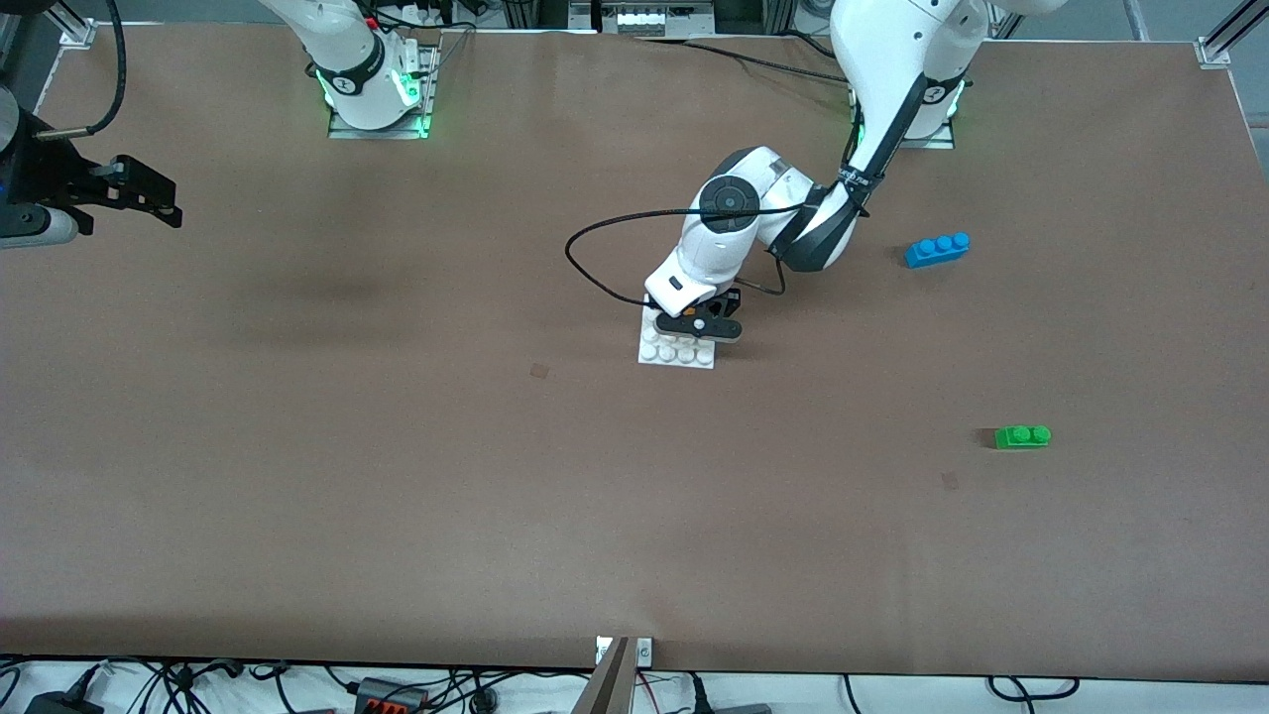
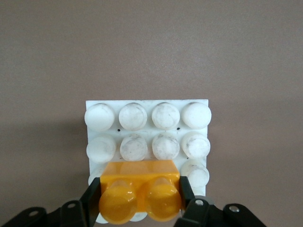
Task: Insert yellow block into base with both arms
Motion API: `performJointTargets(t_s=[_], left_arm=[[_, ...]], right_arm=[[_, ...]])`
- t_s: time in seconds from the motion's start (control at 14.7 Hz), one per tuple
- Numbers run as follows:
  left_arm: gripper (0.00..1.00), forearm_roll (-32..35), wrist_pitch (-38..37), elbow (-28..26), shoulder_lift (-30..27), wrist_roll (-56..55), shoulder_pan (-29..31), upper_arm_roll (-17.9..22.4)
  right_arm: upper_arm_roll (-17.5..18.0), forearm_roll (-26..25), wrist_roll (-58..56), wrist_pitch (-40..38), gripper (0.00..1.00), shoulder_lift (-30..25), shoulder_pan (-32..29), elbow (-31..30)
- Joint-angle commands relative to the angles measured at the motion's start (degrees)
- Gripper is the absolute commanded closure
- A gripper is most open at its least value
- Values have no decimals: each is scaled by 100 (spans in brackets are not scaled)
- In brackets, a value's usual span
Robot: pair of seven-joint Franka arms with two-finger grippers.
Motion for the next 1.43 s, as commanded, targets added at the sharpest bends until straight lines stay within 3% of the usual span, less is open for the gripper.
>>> performJointTargets(t_s=[0.0, 1.36], left_arm=[[50, 169, 189, 1, 61, -73, -33, 34], [51, 380, 338, -183, 193, -30, -95, 43]], right_arm=[[10, -62, 20, -86, 0, -51, 18, 32], [-26, -53, 29, -95, 0, -51, -8, 32]])
